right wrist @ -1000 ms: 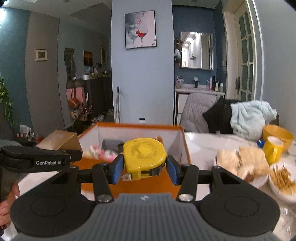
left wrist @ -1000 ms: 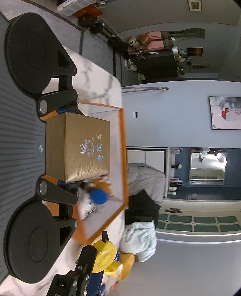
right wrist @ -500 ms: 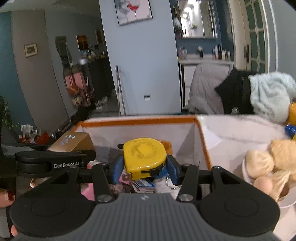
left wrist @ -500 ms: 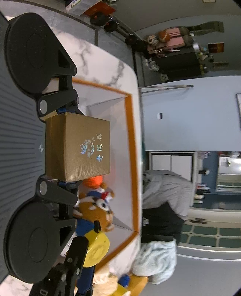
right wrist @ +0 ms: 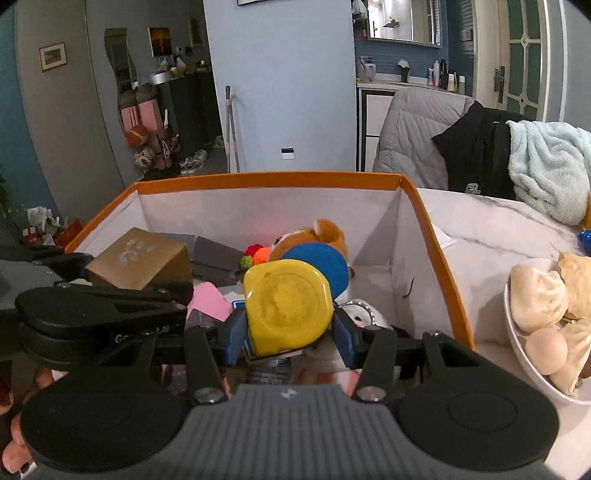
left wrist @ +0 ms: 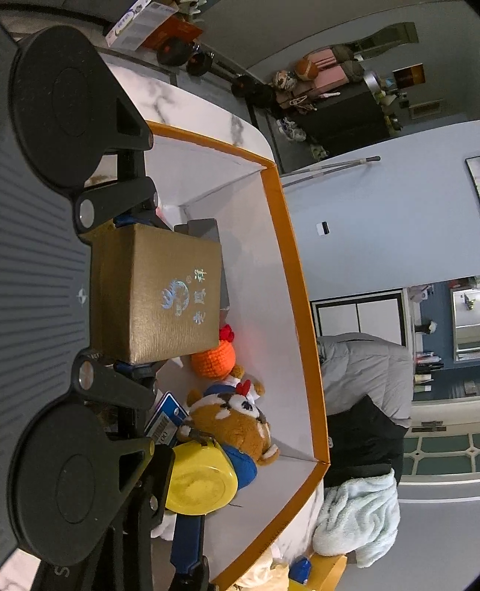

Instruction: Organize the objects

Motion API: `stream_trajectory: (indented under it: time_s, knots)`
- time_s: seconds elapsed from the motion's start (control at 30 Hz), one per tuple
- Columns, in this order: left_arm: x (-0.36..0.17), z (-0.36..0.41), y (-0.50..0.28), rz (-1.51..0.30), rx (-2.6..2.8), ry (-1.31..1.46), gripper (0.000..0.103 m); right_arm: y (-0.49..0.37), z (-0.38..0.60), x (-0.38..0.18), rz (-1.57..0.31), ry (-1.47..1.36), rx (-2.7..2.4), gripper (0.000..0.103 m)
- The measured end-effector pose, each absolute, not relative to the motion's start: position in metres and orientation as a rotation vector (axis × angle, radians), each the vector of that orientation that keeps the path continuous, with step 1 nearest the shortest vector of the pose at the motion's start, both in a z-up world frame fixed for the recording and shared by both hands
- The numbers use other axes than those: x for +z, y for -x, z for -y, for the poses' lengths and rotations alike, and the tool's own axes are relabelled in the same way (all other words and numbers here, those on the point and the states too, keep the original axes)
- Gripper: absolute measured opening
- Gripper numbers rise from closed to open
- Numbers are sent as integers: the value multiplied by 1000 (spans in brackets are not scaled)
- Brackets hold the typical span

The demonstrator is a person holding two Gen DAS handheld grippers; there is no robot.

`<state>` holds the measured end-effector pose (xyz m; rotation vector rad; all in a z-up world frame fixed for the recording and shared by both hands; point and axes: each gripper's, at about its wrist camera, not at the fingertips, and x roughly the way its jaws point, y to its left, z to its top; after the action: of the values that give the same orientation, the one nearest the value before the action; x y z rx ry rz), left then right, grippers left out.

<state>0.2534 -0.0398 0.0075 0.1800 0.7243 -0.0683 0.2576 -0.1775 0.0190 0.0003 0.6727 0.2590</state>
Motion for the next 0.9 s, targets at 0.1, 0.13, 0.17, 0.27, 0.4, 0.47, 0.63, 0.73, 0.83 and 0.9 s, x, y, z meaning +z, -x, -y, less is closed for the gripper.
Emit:
stream_trajectory:
  time_s: [0.1, 0.13, 0.17, 0.27, 0.4, 0.47, 0.63, 0.73, 0.83, 0.9]
  knots:
    - [8, 39, -253, -717, -77, -176, 71, -259, 179, 20, -679, 17, 257, 61]
    - [8, 38, -253, -717, -83, -176, 75, -260, 179, 20, -676, 26, 255, 62]
    - [9, 37, -252, -721, -89, -176, 78, -259, 179, 21, -673, 31, 254, 64]
    - [12, 34, -250, -727, -100, -155, 81, -253, 180, 23, -665, 33, 257, 67]
    - [21, 30, -246, -726, -91, -103, 86, -246, 183, 31, -640, 33, 247, 75]
    - [29, 27, -240, -707, -84, -87, 87, -239, 184, 38, -622, 29, 246, 79]
    - [50, 24, -221, -670, -65, -62, 90, -219, 187, 57, -586, 12, 232, 85]
    - [59, 21, -207, -664, -57, -36, 90, -206, 188, 66, -587, -1, 209, 88]
    - [65, 17, -191, -661, -44, -17, 92, -194, 191, 72, -603, -18, 195, 90]
    - [67, 16, -181, -656, -41, -5, 95, -185, 192, 73, -620, -23, 185, 91]
